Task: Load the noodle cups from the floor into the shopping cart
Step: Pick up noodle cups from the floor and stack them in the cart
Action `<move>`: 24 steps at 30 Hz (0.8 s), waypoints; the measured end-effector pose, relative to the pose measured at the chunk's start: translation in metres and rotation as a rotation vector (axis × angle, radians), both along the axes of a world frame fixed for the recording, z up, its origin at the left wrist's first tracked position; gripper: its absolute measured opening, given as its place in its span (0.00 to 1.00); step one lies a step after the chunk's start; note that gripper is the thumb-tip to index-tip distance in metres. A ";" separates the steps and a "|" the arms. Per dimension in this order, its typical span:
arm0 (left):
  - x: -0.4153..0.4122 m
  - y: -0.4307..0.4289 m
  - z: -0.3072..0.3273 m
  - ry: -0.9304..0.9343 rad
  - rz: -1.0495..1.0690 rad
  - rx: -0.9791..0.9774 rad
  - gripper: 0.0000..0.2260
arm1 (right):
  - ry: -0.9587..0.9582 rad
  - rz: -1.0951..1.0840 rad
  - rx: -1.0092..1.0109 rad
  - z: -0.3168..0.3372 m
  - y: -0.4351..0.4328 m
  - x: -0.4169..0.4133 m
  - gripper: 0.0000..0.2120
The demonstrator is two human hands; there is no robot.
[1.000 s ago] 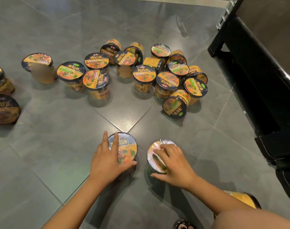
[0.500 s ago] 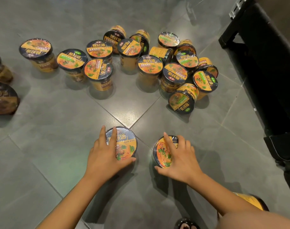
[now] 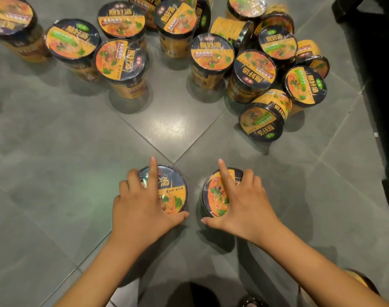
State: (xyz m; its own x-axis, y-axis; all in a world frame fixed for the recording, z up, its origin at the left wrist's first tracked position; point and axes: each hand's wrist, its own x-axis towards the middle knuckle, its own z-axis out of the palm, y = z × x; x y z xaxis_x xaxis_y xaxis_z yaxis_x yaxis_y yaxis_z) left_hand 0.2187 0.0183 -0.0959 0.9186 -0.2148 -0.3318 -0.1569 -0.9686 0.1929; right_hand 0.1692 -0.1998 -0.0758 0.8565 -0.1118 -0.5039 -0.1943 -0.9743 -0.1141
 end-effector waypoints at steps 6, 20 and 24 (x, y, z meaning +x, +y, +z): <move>-0.006 0.007 0.079 0.183 0.094 -0.034 0.57 | 0.080 -0.169 0.144 0.071 0.020 0.006 0.59; -0.070 0.070 0.537 0.258 0.380 -0.067 0.61 | 0.136 -0.068 0.296 0.488 0.073 -0.023 0.62; -0.118 0.084 0.639 0.177 0.476 -0.079 0.59 | 0.129 0.065 0.286 0.587 0.089 -0.041 0.62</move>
